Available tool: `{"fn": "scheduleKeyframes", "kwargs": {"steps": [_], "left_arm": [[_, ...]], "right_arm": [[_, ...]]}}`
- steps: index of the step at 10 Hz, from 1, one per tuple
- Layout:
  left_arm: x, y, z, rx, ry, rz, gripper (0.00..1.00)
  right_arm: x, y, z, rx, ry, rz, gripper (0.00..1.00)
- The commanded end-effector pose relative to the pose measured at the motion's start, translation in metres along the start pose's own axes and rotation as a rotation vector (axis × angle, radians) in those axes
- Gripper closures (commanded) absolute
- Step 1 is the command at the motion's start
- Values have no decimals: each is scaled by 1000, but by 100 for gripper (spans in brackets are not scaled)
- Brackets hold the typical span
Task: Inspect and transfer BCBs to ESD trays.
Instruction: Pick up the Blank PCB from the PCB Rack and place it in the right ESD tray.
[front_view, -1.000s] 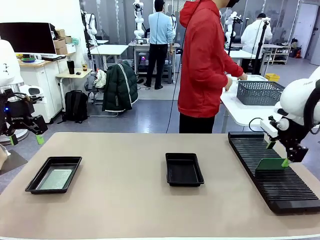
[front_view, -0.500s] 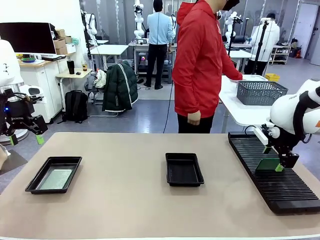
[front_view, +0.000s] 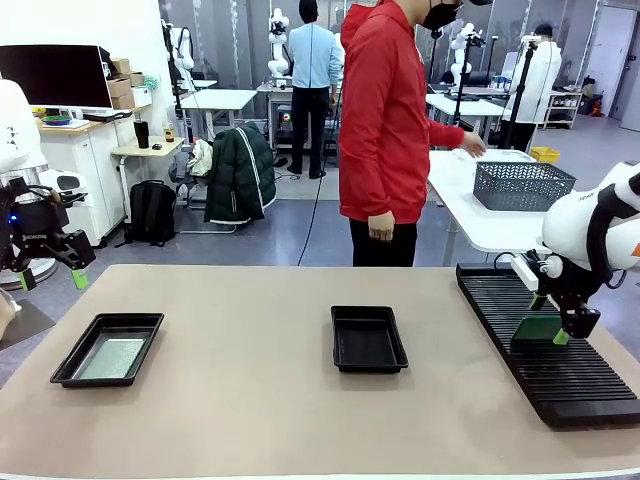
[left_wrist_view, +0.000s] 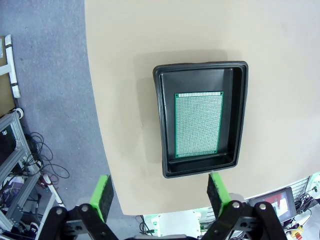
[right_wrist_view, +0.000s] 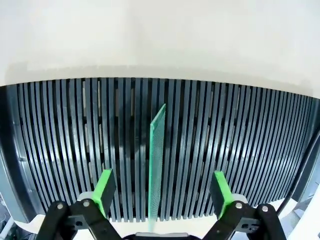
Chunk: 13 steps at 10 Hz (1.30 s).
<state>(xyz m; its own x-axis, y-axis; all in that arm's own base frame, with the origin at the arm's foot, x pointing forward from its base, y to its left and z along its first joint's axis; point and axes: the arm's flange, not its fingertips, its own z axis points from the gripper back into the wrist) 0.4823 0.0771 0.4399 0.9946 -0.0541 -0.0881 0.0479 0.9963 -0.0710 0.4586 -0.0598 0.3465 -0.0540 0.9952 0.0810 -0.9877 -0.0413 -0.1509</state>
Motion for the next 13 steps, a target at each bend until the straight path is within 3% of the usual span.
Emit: {"fn": "scheduleKeyframes", "kwargs": {"steps": [1,4,9,10,11,12,13], "left_arm": [[-1,1,-2,-3,-7,4,0],[-1,1,-2,-3,-7,4,0],[-1,1,-2,-3,-7,4,0],[-1,1,-2,-3,-7,4,0],[-1,1,-2,-3,-7,4,0],[-1,1,-2,-3,-7,4,0],[-1,1,-2,-3,-7,4,0]], "right_arm": [[1,1,-1,5,-2,8,0],[1,0,0,2,0,2,0],[5,1,8,9,37,-12,17],[5,1,10,7,36,-18,12],[5,1,11,9,43,-23,27],[5,0,10,6,52,-29,23],[5,1,12,9,56,-35,38]]}}
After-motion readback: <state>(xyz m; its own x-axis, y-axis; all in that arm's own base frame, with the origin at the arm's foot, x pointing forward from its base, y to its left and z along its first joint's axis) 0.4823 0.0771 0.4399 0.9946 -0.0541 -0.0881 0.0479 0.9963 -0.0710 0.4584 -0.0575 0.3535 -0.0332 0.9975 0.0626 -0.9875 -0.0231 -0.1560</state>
